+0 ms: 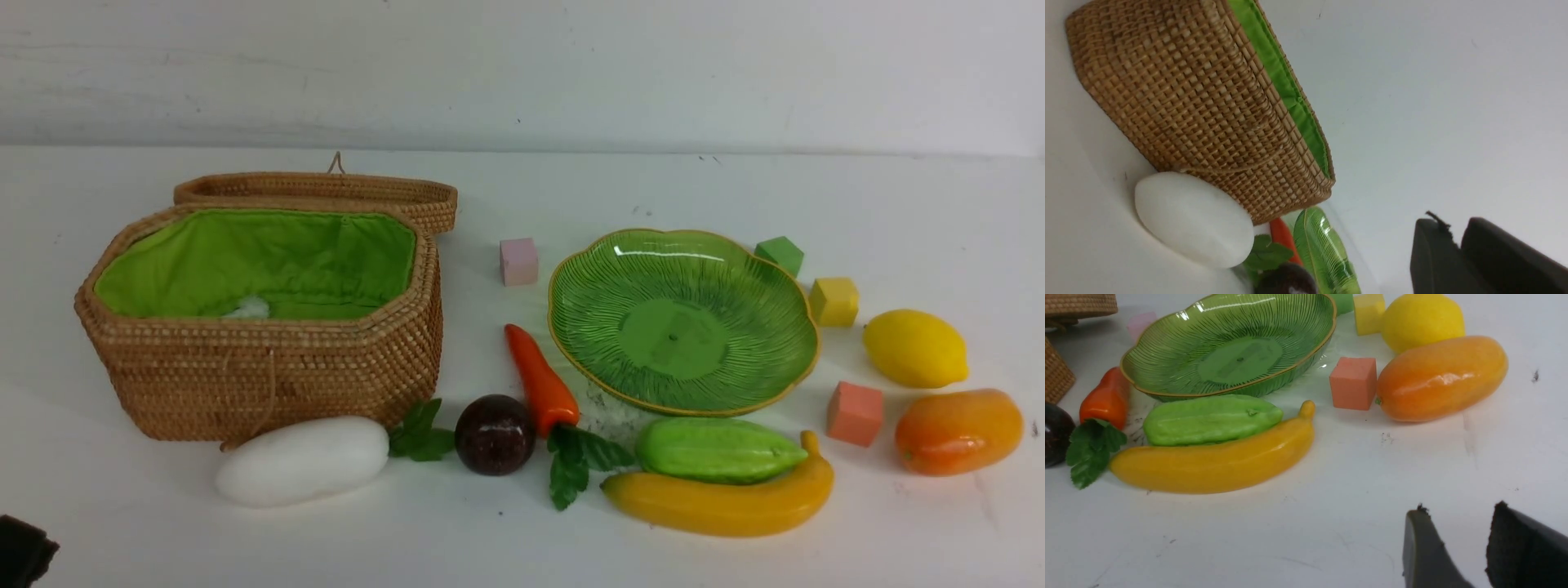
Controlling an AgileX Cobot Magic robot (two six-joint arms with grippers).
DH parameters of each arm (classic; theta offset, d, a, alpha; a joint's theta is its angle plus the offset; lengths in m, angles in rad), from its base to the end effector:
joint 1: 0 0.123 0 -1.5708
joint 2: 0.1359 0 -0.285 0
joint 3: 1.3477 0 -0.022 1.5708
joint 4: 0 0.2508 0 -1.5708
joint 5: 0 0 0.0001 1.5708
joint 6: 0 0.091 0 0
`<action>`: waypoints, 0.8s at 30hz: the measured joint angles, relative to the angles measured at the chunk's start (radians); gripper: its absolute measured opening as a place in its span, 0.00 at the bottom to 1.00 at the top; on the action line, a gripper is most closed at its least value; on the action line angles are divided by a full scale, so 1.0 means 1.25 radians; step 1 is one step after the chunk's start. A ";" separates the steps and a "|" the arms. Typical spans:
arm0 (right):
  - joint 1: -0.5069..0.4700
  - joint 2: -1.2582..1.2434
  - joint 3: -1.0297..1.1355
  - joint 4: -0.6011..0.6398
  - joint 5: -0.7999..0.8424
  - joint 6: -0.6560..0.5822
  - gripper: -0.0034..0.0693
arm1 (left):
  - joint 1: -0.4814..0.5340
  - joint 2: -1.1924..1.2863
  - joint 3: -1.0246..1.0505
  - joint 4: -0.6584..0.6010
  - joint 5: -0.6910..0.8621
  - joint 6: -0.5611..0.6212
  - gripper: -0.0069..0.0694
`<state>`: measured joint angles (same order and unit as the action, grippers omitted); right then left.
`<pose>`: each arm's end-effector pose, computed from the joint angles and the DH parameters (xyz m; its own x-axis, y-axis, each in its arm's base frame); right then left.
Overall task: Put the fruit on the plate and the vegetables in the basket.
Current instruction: Take a daikon with your left arm and place it on the basket on the left.
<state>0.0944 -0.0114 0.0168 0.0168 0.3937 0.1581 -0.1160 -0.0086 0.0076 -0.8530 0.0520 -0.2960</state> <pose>0.0517 0.0055 0.1728 -0.3182 0.1434 -0.9371 -0.0461 0.9850 0.1664 0.0552 -0.0101 0.2080 -0.1189 -0.9037 -0.4113 0.1122 0.3994 -0.9099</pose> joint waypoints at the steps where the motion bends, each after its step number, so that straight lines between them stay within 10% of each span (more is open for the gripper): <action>1: 0.000 0.000 0.000 0.000 0.000 0.000 0.38 | 0.000 0.000 -0.003 0.000 0.004 0.005 0.14; 10: 0.000 0.000 0.009 0.020 -0.076 0.043 0.38 | 0.000 0.080 -0.311 0.017 0.284 0.330 0.07; 19: 0.000 0.000 0.009 0.182 -0.338 0.240 0.37 | 0.000 0.384 -0.475 0.055 0.556 0.357 0.07; 24: 0.016 0.004 -0.067 0.176 -0.174 0.294 0.32 | 0.000 0.481 -0.488 0.062 0.550 0.424 0.07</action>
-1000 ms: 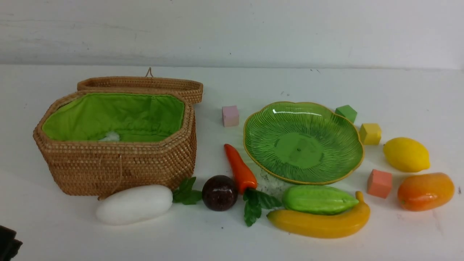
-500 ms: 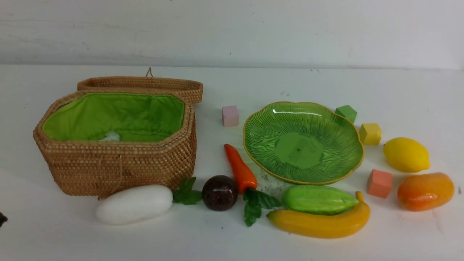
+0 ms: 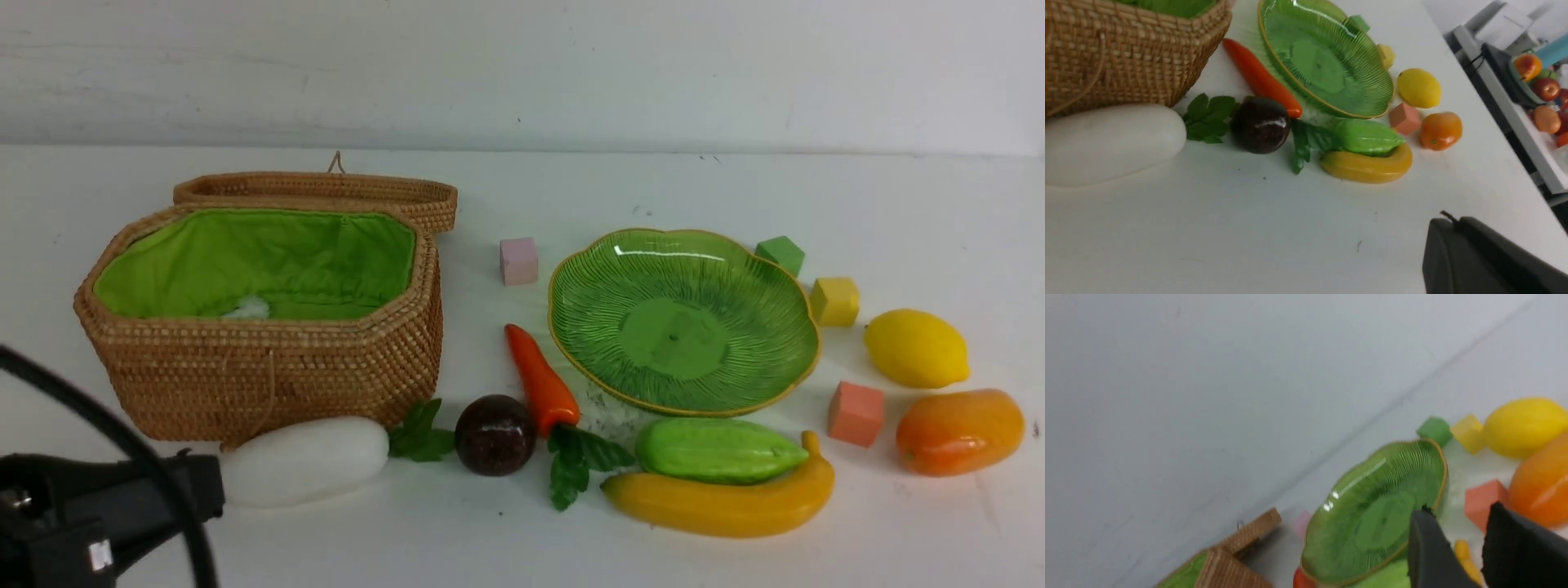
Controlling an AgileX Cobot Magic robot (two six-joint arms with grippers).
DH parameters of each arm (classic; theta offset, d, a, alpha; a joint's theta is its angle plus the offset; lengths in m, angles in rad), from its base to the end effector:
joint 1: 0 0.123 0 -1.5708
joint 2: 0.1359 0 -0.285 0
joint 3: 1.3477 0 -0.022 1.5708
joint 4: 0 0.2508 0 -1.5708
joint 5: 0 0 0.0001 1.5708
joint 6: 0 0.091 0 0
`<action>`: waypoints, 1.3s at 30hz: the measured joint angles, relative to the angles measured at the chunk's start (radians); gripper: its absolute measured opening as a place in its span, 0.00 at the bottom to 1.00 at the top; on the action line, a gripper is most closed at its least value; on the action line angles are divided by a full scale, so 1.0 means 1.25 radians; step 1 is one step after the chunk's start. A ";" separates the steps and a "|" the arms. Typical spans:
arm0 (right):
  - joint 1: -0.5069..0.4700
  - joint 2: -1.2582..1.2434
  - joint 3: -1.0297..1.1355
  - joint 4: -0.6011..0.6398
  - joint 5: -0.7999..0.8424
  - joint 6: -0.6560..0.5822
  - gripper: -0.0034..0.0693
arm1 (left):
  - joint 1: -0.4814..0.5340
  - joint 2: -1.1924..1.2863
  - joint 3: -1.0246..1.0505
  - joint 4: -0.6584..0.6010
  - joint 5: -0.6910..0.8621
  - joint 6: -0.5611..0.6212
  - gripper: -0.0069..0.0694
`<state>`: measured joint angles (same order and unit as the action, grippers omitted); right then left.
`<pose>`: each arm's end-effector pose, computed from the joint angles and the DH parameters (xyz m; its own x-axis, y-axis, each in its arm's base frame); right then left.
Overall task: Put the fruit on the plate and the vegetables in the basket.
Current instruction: Take a daikon with your left arm and place it on the basket on the left.
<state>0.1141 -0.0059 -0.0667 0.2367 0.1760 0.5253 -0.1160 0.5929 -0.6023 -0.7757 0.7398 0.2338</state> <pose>0.0517 0.0097 0.2204 -0.1145 0.6786 -0.7255 -0.1044 0.7181 0.6881 0.1003 -0.0550 0.3217 -0.6228 -0.2674 -0.7353 0.3022 0.7846 -0.5413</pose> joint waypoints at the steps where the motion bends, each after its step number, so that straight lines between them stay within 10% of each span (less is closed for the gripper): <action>1: 0.016 0.015 -0.056 -0.010 0.068 -0.014 0.30 | 0.000 0.019 -0.010 0.006 0.012 0.024 0.07; 14: 0.241 0.405 -0.715 0.074 0.779 -0.433 0.19 | 0.000 0.147 -0.203 0.226 0.236 0.079 0.07; 27: 0.255 0.444 -0.778 0.185 0.798 -0.738 0.20 | -0.035 0.320 -0.214 0.257 0.229 0.290 0.07; 39: 0.255 0.444 -0.778 0.189 0.777 -0.804 0.23 | -0.168 0.551 -0.251 0.541 0.087 0.258 0.08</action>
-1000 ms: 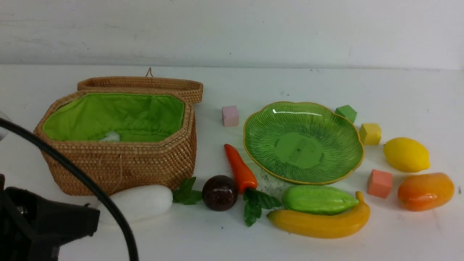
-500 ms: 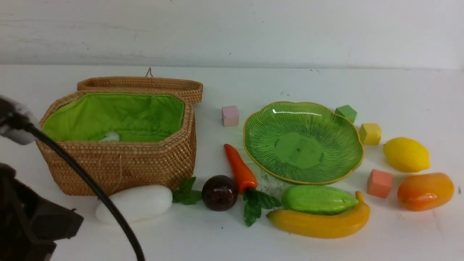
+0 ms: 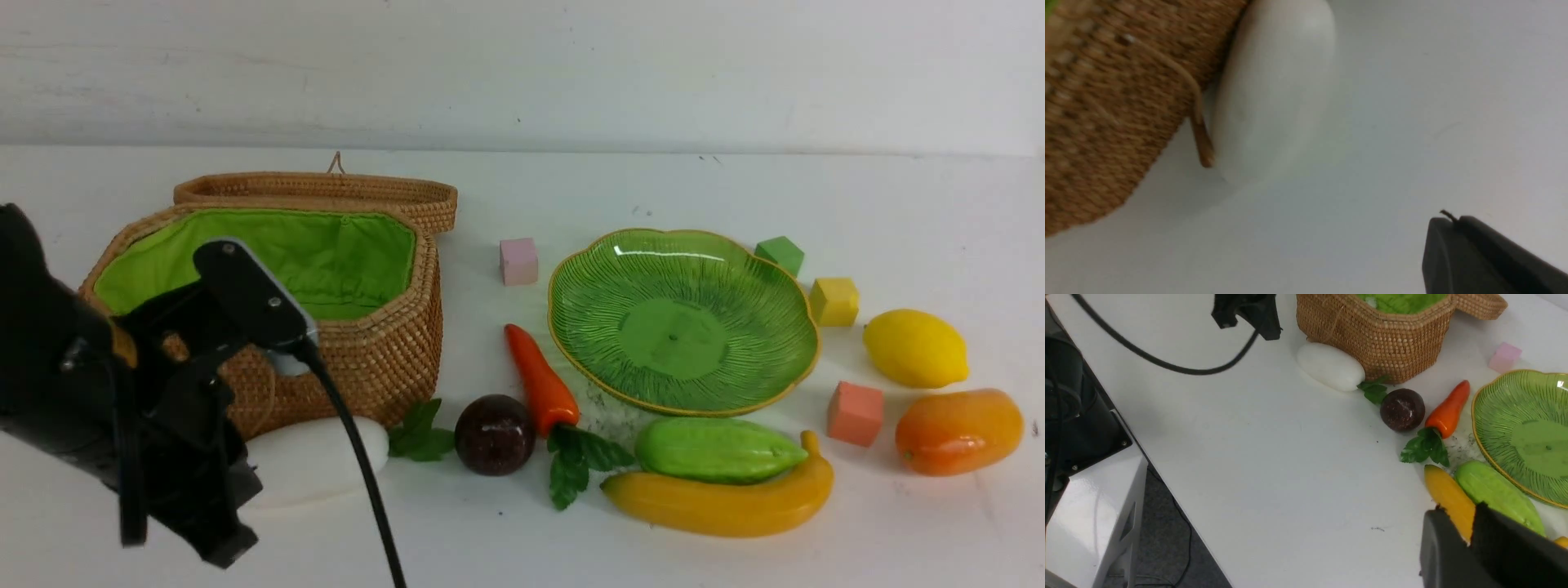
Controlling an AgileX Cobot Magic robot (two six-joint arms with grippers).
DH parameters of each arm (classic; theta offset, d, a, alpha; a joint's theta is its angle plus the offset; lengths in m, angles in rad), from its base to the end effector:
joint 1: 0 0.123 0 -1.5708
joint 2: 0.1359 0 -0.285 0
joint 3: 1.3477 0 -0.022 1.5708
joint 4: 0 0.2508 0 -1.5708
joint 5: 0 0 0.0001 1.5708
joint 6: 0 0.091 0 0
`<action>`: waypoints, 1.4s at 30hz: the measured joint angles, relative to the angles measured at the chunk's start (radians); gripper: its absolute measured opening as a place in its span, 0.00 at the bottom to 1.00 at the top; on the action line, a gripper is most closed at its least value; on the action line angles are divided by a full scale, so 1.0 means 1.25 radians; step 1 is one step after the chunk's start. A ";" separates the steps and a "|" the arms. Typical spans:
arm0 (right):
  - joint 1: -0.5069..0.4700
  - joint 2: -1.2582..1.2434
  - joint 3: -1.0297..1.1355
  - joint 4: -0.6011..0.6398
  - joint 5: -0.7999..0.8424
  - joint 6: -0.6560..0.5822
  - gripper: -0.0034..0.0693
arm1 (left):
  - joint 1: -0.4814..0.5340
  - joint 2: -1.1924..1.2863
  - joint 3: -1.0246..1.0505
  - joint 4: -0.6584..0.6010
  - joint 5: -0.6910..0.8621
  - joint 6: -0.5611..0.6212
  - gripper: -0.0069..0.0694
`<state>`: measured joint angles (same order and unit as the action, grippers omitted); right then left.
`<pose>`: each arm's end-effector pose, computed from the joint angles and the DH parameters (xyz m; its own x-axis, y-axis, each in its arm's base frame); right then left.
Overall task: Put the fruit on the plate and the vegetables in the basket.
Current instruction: Take a daikon with your left arm and place it on the basket on the left.
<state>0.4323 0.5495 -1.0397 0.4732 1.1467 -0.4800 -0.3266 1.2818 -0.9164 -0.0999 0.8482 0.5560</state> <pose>0.0288 0.0549 0.4172 -0.2472 -0.3835 -0.8898 -0.8038 0.5940 -0.0328 0.2278 -0.0844 0.2751 -0.5888 0.6948 -0.4131 0.7112 0.6882 0.1438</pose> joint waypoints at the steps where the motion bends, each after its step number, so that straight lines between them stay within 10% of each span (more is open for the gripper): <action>1: 0.000 0.000 0.000 0.000 -0.002 0.000 0.23 | 0.000 0.009 -0.001 0.004 -0.017 0.010 0.10; 16: 0.000 0.000 0.000 0.000 -0.003 0.007 0.24 | 0.000 0.210 -0.002 0.093 -0.234 0.122 0.76; 42: 0.000 0.000 0.000 0.001 -0.003 0.009 0.27 | -0.005 0.302 -0.010 0.154 -0.222 0.122 0.78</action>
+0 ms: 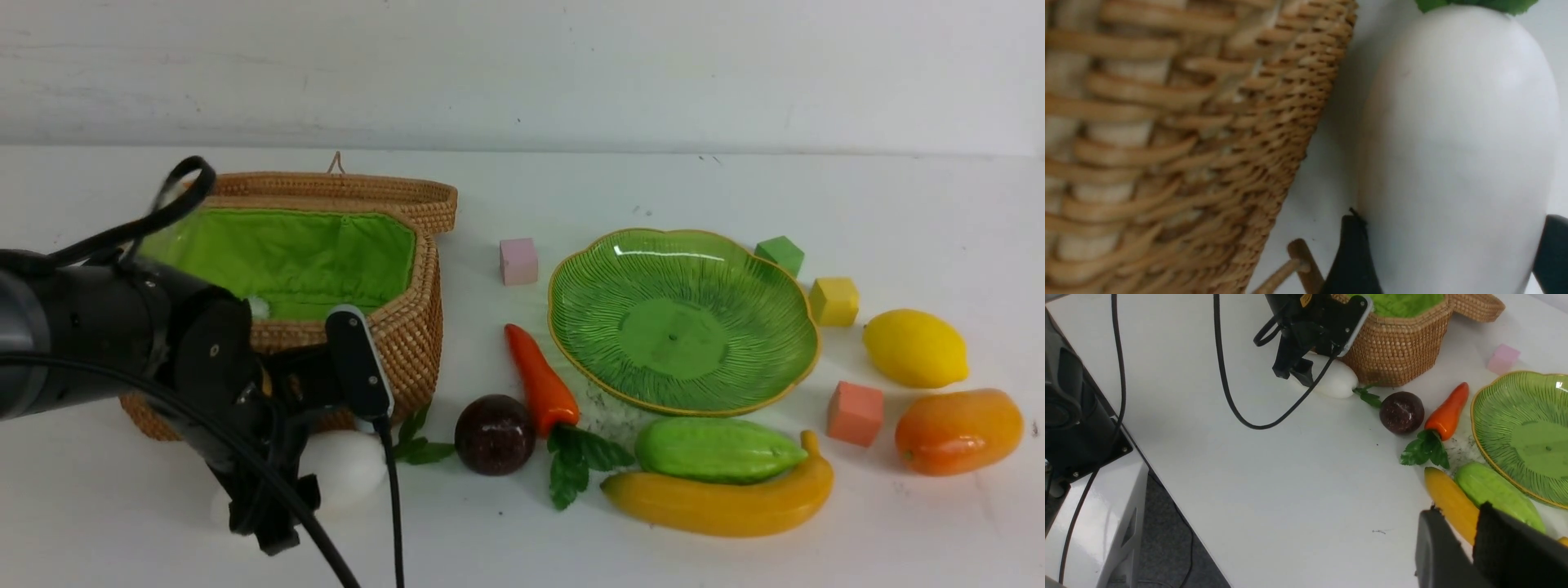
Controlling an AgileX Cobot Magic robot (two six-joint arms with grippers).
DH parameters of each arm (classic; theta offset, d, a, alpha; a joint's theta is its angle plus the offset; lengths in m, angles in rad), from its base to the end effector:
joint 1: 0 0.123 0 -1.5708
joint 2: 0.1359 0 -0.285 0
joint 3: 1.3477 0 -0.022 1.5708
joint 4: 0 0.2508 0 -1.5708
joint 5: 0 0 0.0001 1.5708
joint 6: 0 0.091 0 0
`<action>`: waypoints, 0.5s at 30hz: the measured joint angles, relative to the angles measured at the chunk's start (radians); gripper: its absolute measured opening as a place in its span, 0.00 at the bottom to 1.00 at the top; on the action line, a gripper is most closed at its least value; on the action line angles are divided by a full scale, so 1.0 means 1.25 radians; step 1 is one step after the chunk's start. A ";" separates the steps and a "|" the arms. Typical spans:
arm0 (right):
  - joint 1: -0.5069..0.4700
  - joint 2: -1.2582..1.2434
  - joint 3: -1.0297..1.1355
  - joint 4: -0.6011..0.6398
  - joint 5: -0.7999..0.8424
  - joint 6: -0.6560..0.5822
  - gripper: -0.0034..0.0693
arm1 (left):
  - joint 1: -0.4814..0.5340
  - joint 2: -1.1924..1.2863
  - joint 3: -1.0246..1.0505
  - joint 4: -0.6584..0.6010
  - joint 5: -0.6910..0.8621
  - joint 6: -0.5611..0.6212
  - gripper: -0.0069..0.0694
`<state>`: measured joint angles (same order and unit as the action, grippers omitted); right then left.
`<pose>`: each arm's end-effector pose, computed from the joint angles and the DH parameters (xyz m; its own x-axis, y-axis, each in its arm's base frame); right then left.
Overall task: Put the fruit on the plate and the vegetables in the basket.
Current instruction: Take a daikon with your left arm and place it on the basket on the left.
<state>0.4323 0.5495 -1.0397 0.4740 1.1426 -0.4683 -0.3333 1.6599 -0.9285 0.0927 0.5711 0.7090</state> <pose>0.0289 0.0550 0.4176 -0.2547 -0.3736 -0.8920 -0.8001 0.5994 -0.0226 0.2935 -0.0968 0.1826 -0.4052 0.8889 -0.2138 0.8460 0.4532 0.2809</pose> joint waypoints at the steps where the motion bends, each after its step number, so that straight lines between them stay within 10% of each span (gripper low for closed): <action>1: 0.000 0.000 0.000 0.000 0.000 0.000 0.27 | 0.000 0.000 0.000 -0.001 0.000 0.000 0.78; 15: 0.000 0.000 0.000 0.001 0.002 0.000 0.27 | 0.000 0.010 -0.006 -0.097 0.024 0.050 0.80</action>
<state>0.4323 0.5495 -1.0397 0.4752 1.1457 -0.4683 -0.3333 1.6720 -0.9354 -0.0286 0.6017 0.7709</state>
